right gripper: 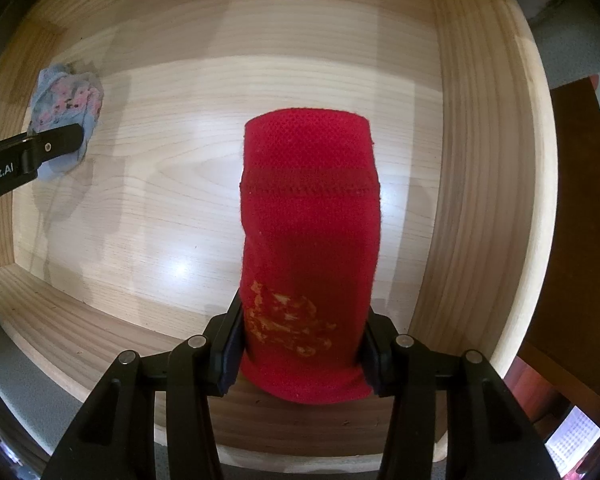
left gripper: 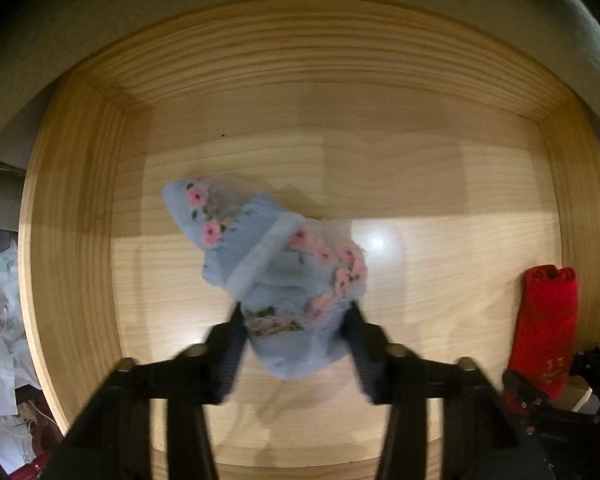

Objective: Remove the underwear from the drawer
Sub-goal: 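Lower the left tool onto the floral light blue sock and grasp it, then lift the floral sock with the left tool up over the white box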

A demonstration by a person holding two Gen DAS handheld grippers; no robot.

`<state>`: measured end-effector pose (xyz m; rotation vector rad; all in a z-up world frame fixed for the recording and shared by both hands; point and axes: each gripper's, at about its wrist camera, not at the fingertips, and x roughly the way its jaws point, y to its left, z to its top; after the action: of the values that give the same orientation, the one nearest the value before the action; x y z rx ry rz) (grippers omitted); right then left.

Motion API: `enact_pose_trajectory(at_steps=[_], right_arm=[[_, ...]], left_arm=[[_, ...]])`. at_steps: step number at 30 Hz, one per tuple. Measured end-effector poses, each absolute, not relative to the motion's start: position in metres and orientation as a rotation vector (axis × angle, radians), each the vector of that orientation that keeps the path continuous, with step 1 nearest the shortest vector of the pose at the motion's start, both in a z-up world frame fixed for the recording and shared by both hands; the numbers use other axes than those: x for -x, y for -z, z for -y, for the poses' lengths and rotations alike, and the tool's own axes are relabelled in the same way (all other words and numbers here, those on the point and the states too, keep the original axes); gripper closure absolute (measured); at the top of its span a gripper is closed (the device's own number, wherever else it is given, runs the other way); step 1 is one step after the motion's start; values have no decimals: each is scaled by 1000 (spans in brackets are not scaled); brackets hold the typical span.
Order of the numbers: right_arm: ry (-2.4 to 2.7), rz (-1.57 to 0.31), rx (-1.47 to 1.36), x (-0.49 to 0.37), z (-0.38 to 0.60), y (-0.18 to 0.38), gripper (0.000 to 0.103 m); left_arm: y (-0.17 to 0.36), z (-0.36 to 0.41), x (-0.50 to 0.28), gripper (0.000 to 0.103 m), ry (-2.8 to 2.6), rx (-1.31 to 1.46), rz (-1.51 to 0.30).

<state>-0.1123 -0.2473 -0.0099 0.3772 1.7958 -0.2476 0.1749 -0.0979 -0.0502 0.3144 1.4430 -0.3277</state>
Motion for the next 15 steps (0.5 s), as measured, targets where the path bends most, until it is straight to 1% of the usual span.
enact_pose_trajectory(at_steps=[7,12,15], right_arm=[[251,-1797,-379,111,244,1,57],[256,-1800,-377,109,244,-2,57],[256,-1802,-369,107,246,-2,57]], left_arm=[[49,98,-168,77,345,-324,-1456],[47,99,-169,82,350,-344,-1474],[42,97,-170,83,355,-343,-1479]])
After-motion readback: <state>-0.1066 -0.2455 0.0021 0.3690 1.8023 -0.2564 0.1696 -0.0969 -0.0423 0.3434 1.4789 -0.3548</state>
